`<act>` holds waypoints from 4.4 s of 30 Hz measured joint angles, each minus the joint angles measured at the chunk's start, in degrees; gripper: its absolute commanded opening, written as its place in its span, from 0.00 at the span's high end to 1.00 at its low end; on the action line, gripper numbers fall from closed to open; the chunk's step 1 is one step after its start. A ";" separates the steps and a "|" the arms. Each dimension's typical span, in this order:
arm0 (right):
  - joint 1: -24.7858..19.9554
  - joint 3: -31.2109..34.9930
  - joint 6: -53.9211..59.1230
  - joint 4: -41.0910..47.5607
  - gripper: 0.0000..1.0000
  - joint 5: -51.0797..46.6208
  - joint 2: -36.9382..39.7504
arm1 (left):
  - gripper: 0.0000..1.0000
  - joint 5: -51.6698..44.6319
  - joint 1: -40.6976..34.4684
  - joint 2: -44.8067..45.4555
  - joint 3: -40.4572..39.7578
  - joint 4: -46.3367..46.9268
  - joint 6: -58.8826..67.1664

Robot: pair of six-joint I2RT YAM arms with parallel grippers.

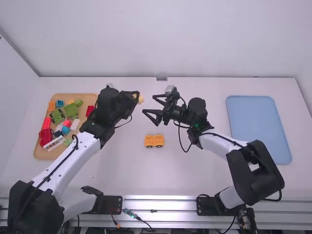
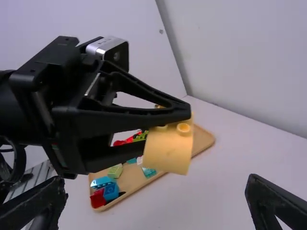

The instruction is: Assemble lego blocks to make yellow taxi

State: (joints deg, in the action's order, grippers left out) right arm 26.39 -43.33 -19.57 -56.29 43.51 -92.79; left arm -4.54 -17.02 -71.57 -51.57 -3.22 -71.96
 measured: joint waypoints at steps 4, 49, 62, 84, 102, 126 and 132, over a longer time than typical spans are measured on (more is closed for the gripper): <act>0.33 0.00 1.11 0.26 0.01 -0.70 0.00 | 0.96 -0.92 -0.02 0.00 0.00 -0.96 0.00; 0.76 -10.32 -2.93 -3.50 0.17 8.46 -11.78 | 0.97 -1.92 0.37 0.00 0.00 -2.23 6.05; 0.42 -10.32 -1.81 -3.52 0.09 10.91 -11.78 | 0.98 -2.51 0.35 0.02 0.00 -1.81 10.62; -0.42 -10.32 0.68 -3.37 0.20 12.70 -11.78 | 0.98 -8.11 0.35 0.02 0.00 -0.37 8.04; -0.37 -10.32 0.63 -4.15 0.44 12.28 -11.78 | 0.98 -9.79 0.42 0.02 0.00 -0.04 3.80; -0.48 -10.32 -1.07 -4.00 0.67 9.84 -12.00 | 0.89 -7.67 0.68 0.13 0.00 -0.37 3.37; -0.48 -10.32 -0.57 -4.37 0.68 10.21 -12.02 | 0.56 -8.13 0.68 0.13 0.00 -0.26 3.02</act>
State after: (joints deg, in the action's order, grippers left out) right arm 25.91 -53.65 -20.14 -60.66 53.71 -104.81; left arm -12.67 -16.34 -71.44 -51.57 -3.49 -68.95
